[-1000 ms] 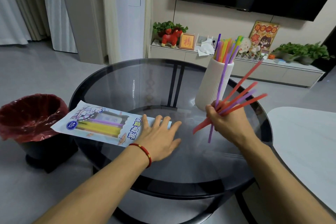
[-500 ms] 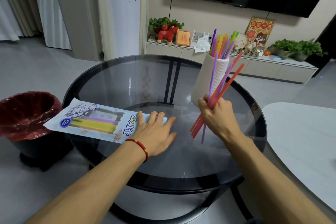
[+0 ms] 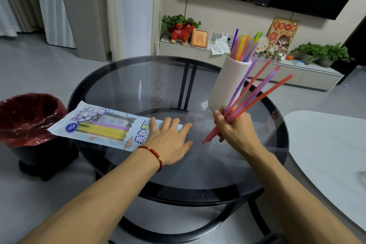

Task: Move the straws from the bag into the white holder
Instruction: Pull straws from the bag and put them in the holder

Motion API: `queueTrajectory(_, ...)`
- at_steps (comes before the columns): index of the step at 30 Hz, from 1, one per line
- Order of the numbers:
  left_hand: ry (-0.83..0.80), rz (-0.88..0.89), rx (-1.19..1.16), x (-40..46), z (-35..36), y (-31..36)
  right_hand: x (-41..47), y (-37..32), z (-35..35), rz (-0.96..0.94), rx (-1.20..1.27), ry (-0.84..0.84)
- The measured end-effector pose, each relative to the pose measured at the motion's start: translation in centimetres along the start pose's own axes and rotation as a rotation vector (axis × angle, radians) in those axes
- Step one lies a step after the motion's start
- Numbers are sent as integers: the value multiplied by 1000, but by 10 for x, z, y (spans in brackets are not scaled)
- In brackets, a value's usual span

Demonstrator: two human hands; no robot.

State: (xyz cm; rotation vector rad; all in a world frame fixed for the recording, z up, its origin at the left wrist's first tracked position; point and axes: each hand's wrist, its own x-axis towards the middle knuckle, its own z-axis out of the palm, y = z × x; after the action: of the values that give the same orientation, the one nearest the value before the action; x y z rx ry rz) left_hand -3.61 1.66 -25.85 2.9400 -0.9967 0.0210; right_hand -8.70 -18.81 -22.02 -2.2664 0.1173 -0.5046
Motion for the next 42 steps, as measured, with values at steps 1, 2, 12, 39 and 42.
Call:
queueTrajectory(1, 1, 3, 1, 0, 1, 0, -1, 3, 2, 28, 17, -46)
queueTrajectory(2, 1, 5, 3, -1, 1, 0, -3, 6, 3, 55, 20, -82)
queueTrajectory(12, -7, -3, -108, 2, 5, 7, 13, -5, -27, 192, 433, 117)
queueTrajectory(39, 57, -94, -201, 19, -1, 20, 166, -59, -90, 263, -193, 257)
queueTrajectory(42, 64, -103, -229, 20, -5, 20, 167, -68, -95, 225, -120, 386)
